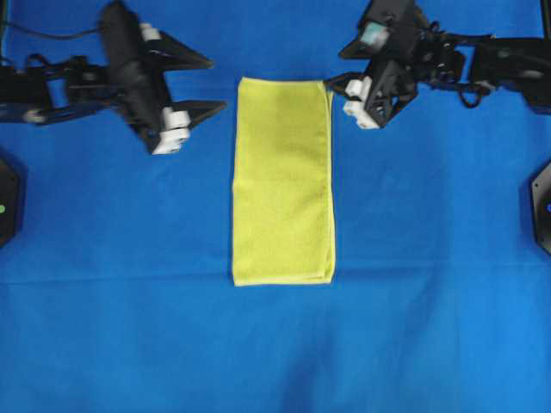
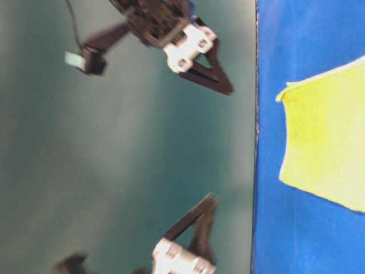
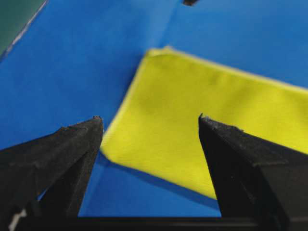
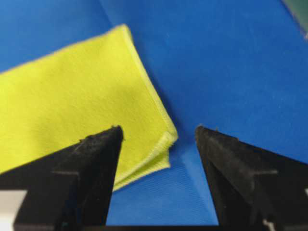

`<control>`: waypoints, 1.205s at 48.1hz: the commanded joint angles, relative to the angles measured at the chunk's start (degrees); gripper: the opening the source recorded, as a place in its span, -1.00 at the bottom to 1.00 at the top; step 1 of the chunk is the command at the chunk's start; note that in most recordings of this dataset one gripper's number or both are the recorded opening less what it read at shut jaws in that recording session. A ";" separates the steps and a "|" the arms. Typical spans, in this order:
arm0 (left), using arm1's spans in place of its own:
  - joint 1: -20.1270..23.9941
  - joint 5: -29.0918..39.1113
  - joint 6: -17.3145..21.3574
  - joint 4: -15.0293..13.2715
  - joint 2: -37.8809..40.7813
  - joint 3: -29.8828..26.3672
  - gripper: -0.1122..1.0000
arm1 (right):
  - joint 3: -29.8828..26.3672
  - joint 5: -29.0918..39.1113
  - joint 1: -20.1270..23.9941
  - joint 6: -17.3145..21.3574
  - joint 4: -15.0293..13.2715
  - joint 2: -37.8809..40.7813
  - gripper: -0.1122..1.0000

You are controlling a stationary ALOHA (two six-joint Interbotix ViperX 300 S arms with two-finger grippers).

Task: Fold the yellow towel.
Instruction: 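Move both grippers to the strip's far end and grasp its corners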

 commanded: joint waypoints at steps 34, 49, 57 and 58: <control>5.54 -5.19 0.44 0.18 25.58 -11.34 0.47 | -4.83 -0.97 -1.32 0.53 0.00 15.03 0.29; 3.52 -3.43 5.19 0.18 25.93 -12.48 -0.75 | -4.66 -0.70 0.35 0.70 0.26 15.12 -0.70; 3.52 -1.41 5.54 0.18 25.93 -13.27 -0.75 | -4.66 -0.70 0.35 0.70 0.62 14.94 -0.67; 3.60 -1.23 5.63 0.18 25.75 -13.36 -0.75 | -4.66 -0.70 0.26 0.70 0.62 14.85 -0.67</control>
